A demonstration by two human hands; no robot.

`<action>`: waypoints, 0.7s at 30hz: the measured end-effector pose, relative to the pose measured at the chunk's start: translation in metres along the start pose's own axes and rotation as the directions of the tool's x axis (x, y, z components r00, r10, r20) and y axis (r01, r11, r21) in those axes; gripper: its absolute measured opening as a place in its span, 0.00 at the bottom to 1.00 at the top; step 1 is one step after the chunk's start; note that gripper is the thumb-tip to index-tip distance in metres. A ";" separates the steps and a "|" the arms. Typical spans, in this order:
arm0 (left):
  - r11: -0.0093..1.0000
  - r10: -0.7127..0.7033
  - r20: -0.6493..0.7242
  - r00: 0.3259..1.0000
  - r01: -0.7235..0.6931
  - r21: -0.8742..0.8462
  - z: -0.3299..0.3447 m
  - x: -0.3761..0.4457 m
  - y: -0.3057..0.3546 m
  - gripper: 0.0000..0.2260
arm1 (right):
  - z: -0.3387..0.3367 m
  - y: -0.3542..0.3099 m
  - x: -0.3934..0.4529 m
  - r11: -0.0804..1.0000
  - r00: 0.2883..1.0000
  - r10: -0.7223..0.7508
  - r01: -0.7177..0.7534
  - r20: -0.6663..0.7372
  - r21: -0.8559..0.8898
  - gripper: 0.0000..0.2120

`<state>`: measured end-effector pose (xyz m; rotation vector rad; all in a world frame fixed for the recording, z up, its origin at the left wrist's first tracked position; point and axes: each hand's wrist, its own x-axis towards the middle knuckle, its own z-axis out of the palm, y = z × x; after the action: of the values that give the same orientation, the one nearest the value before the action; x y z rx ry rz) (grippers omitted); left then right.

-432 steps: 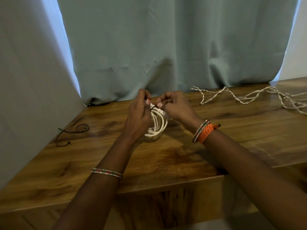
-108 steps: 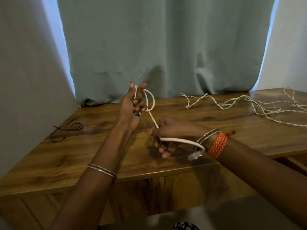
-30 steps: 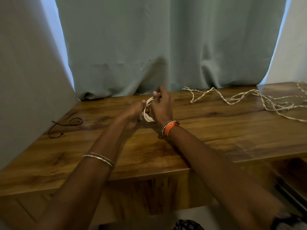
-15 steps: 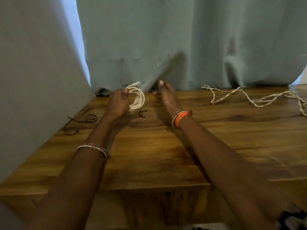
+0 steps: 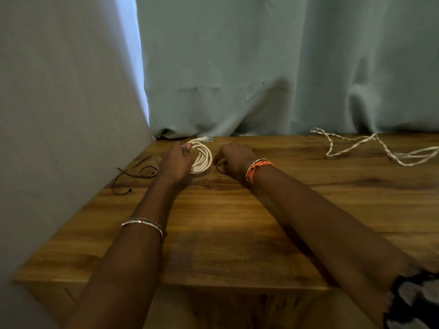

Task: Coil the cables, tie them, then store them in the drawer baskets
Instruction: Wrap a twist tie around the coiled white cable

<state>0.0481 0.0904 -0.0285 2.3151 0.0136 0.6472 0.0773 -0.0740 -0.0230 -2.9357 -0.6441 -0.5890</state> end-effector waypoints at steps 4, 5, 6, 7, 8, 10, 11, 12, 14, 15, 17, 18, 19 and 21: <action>1.000 -0.016 0.007 1.000 0.016 -0.009 0.003 -0.005 0.007 0.16 | 0.007 -0.005 -0.006 0.999 0.999 -0.034 0.035 -0.036 0.031 0.05; 1.000 -0.022 0.001 1.000 0.022 -0.014 0.003 -0.005 0.006 0.16 | 0.010 -0.006 -0.008 0.999 1.000 -0.016 0.017 -0.022 0.033 0.07; 0.999 -0.033 -0.008 0.999 0.033 -0.026 0.003 -0.004 0.005 0.16 | 0.011 -0.005 -0.011 0.998 1.000 0.021 -0.020 -0.020 0.051 0.08; 0.998 -0.051 -0.018 0.999 0.051 -0.043 0.003 -0.003 0.004 0.17 | 0.011 -0.004 -0.014 0.991 0.995 0.084 -0.077 -0.053 0.111 0.10; 0.996 -0.074 -0.028 0.997 0.072 -0.059 0.002 -0.002 0.002 0.18 | 0.007 -0.004 -0.018 0.967 0.979 0.166 -0.139 -0.115 0.213 0.10; 0.991 -0.115 -0.052 0.992 0.112 -0.069 0.001 -0.001 0.000 0.18 | -0.003 -0.008 -0.025 0.888 0.894 0.284 -0.109 -0.346 0.447 0.07; 0.990 -0.130 -0.060 0.990 0.126 -0.066 0.000 -0.001 0.000 0.18 | -0.008 -0.015 -0.029 0.862 0.839 0.294 -0.025 -0.458 0.507 0.06; 0.989 -0.137 -0.063 0.989 0.134 -0.062 0.000 -0.001 0.000 0.18 | -0.011 -0.024 -0.033 0.856 0.807 0.270 0.050 -0.526 0.515 0.05; 0.988 -0.148 -0.066 0.987 0.145 -0.056 0.000 0.000 -0.002 0.18 | -0.010 -0.043 -0.037 0.868 0.821 0.195 0.111 -0.537 0.484 0.07; 0.986 -0.161 -0.075 0.984 0.156 -0.061 0.000 0.000 -0.002 0.18 | -0.007 -0.052 -0.038 0.871 0.848 0.186 0.091 -0.497 0.483 0.08; 0.982 -0.175 -0.111 0.978 0.167 -0.083 0.001 0.000 -0.002 0.18 | -0.003 -0.064 -0.036 0.859 0.879 0.241 0.004 -0.411 0.512 0.08; 0.982 -0.178 -0.130 0.975 0.168 -0.089 0.001 -0.001 0.000 0.18 | -0.003 -0.069 -0.035 0.848 0.881 0.283 -0.045 -0.378 0.529 0.08; 0.982 -0.177 -0.147 0.973 0.165 -0.089 0.000 -0.002 0.001 0.17 | -0.004 -0.072 -0.034 0.840 0.880 0.310 -0.077 -0.360 0.537 0.07; 0.987 -0.155 -0.176 0.972 0.147 -0.063 0.000 -0.002 0.003 0.16 | -0.007 -0.075 -0.035 0.832 0.876 0.336 -0.103 -0.347 0.545 0.07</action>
<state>0.0458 0.0881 -0.0276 2.1763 0.2530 0.7674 0.0138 -0.0201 -0.0306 -2.2296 -0.3230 -0.8488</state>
